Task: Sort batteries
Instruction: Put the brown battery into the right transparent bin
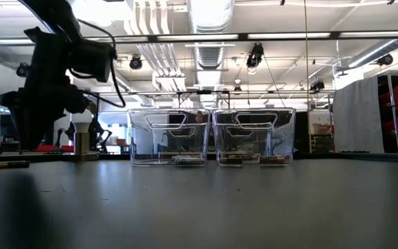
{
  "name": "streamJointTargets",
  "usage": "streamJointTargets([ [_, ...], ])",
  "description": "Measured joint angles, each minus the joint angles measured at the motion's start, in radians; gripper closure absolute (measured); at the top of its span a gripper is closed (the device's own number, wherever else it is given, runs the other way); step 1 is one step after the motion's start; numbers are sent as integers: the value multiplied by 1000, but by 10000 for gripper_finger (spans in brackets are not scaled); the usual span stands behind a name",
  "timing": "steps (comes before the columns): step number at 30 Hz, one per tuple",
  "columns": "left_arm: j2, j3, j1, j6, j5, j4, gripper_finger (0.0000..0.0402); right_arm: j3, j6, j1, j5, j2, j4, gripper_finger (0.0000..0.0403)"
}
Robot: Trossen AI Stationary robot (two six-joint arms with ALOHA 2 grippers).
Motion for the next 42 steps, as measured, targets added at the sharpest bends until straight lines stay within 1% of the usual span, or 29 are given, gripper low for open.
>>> streamJointTargets([
  [5,73,7,74,110,24,-18,299,-119,84,26,25,-36,12,267],
  [9,126,8,90,199,38,-15,299,-178,148,38,34,-51,13,274],
  [16,233,1,102,319,40,33,299,-216,243,43,34,-50,15,289],
  [20,304,-2,105,384,74,45,303,-218,285,62,33,-50,14,300],
  [24,349,1,101,436,95,44,332,-218,312,90,33,-51,14,314],
  [27,348,0,100,451,95,52,376,-218,318,103,46,-53,17,325],
  [29,324,-7,99,443,72,59,389,-212,318,104,54,-54,30,333],
  [31,284,-6,97,429,55,63,388,-203,318,104,57,-55,54,339],
  [33,228,2,95,404,32,69,390,-197,311,104,57,-57,74,344],
  [35,139,25,80,354,11,69,395,-193,280,107,58,-61,99,347],
  [38,-18,48,15,231,31,39,397,-200,220,115,68,-73,143,349],
  [40,-127,80,-49,117,30,92,398,-217,190,115,84,-78,195,345],
  [42,-221,105,-119,1,-4,155,399,-247,163,115,85,-79,254,337],
])
